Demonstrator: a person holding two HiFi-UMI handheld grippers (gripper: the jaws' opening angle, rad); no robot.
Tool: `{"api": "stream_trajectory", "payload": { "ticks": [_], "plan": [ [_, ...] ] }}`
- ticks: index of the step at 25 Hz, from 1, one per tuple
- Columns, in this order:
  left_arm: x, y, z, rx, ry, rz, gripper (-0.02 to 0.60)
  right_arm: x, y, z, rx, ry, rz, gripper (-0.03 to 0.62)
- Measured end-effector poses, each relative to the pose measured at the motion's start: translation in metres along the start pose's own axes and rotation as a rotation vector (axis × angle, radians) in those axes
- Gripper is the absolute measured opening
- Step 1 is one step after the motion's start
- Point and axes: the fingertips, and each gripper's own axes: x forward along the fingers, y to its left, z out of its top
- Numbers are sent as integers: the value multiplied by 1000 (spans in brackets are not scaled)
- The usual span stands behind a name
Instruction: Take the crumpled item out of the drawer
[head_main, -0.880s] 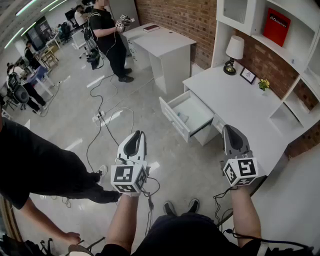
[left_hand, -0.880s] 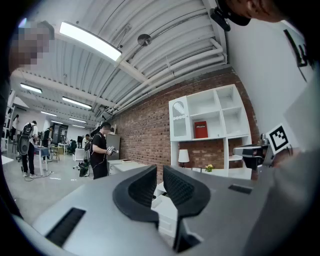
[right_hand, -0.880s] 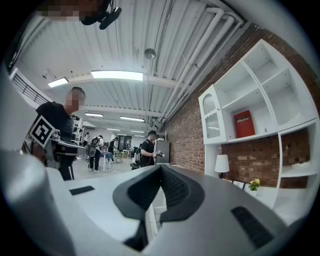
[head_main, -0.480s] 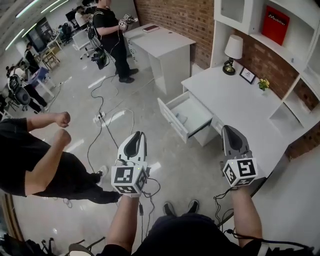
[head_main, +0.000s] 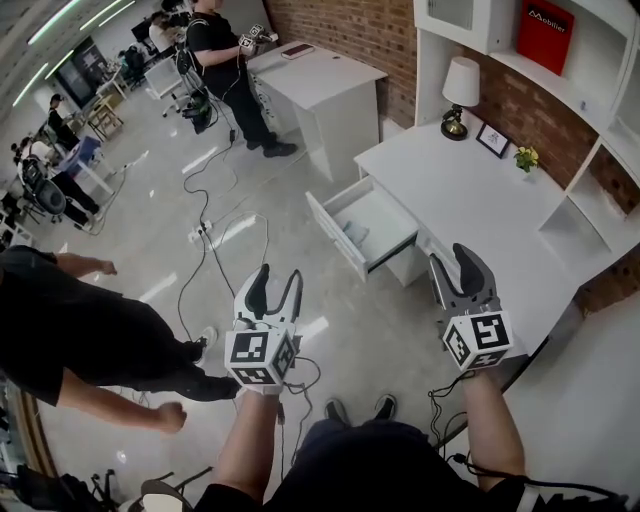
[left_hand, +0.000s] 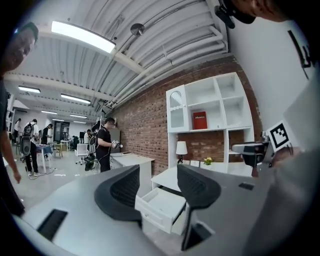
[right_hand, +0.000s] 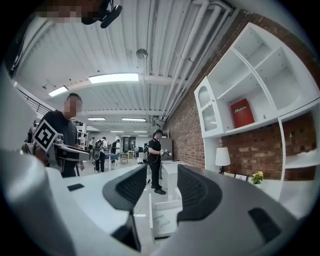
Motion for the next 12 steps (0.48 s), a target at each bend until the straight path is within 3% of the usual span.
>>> {"api": "stream_trajectory", "payload": {
  "ticks": [6, 12],
  "plan": [
    [18, -18, -1, -1, 14, 3, 216, 5, -31, -8, 12, 15, -4, 179],
    [51, -6, -6, -18, 15, 10, 216, 35, -43, -21, 5, 43, -3, 179]
  ]
}}
